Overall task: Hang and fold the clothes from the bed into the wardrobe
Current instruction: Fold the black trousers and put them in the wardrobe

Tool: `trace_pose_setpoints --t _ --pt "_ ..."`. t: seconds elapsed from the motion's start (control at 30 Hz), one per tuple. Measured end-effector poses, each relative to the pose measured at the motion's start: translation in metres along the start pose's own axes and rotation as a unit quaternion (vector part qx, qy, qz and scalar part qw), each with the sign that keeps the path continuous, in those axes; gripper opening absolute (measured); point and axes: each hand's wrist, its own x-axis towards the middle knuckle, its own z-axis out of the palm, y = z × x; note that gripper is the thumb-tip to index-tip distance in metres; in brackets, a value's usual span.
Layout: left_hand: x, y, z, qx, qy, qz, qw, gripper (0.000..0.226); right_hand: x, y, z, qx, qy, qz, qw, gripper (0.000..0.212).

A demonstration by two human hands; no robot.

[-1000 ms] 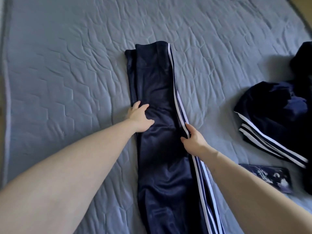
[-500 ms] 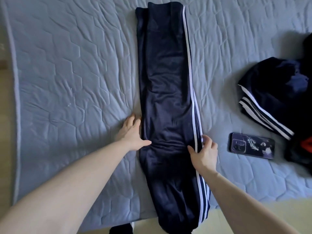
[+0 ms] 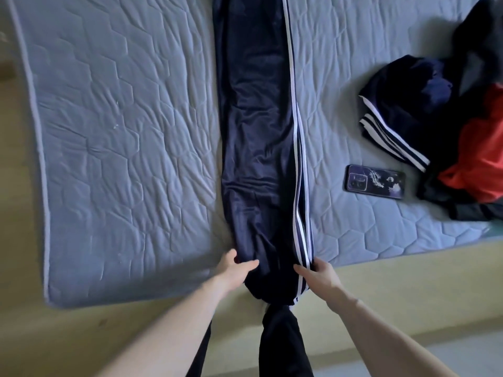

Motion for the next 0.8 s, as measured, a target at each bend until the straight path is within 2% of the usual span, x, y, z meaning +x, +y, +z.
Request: trace_pose_setpoints --t 0.07,0.13,0.27,0.37,0.47,0.53,0.7,0.8 --pt "-0.004 -0.004 0.002 -0.019 -0.014 -0.017 1.000 0.058 -0.008 0.001 0.003 0.037 -0.007 -0.003 0.999 0.012" --pt "-0.014 -0.012 0.001 0.027 -0.013 -0.031 0.999 0.058 -0.019 0.003 0.004 0.054 -0.018 -0.001 0.998 0.011" --pt "-0.049 -0.036 -0.003 0.032 0.013 -0.036 0.999 0.070 -0.044 0.009 0.008 0.028 -0.025 0.008 0.999 0.015" --pt "-0.083 -0.052 -0.008 0.008 0.008 -0.051 0.999 0.076 -0.074 0.009 0.010 0.039 -0.046 0.051 0.997 0.018" --pt "-0.120 -0.061 -0.013 -0.097 -0.025 -0.069 0.993 0.060 -0.108 0.006 0.008 0.067 -0.071 0.095 0.991 0.023" --pt "-0.137 -0.054 -0.019 -0.127 -0.036 -0.058 0.990 0.050 -0.118 -0.006 0.002 0.080 -0.062 0.103 0.990 0.025" --pt "-0.162 0.006 -0.047 -0.215 -0.018 -0.003 0.977 0.042 -0.120 -0.079 -0.017 0.149 -0.042 0.100 0.983 0.031" --pt "-0.156 0.063 -0.076 -0.220 0.003 0.048 0.974 0.025 -0.108 -0.137 -0.027 0.195 -0.058 0.090 0.975 0.009"
